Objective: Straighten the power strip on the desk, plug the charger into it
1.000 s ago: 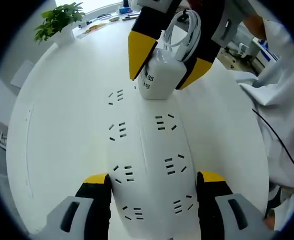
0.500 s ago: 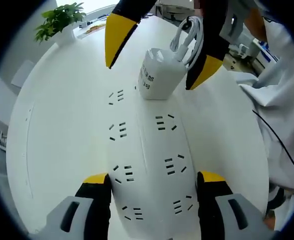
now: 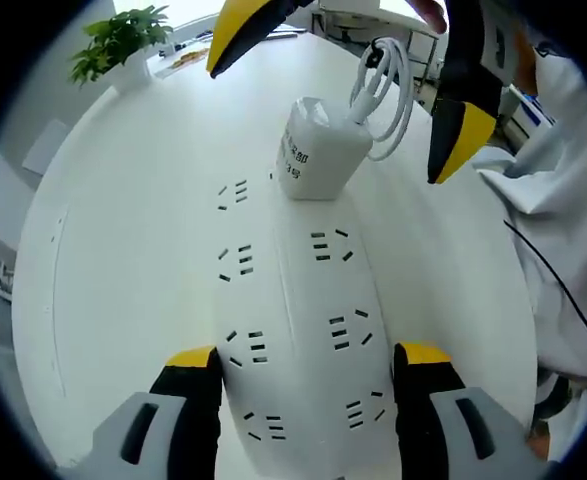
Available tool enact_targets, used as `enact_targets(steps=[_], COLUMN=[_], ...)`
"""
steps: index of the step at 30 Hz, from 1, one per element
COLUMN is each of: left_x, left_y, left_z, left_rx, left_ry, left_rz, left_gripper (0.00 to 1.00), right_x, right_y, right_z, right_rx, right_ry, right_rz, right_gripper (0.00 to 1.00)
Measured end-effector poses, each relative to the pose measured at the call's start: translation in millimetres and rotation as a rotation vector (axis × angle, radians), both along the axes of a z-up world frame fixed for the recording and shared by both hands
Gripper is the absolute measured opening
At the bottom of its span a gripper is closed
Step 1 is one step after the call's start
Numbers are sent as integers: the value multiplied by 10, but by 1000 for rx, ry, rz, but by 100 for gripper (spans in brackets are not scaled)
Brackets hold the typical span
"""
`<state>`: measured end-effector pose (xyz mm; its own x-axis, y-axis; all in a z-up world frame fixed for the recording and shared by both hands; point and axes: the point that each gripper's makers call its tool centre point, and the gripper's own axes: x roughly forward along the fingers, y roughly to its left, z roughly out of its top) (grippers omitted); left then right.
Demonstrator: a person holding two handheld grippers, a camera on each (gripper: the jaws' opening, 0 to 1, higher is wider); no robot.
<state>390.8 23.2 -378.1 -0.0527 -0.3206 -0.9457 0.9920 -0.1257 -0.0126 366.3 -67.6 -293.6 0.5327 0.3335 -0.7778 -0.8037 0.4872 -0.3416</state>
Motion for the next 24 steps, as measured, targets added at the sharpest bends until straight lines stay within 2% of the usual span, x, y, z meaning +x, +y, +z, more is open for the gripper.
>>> enact_targets(steps=[15, 24], left_x=[5, 14], left_y=[-19, -23], left_z=[-2, 10], left_rx=[-15, -23], left_ry=[3, 5], left_rz=[-2, -8], left_gripper=[72, 73], right_x=[-166, -260], right_y=[-196, -357], right_z=[54, 21], right_rx=[199, 242], right_ry=[5, 6], right_rz=[-207, -279], right_gripper=[84, 85])
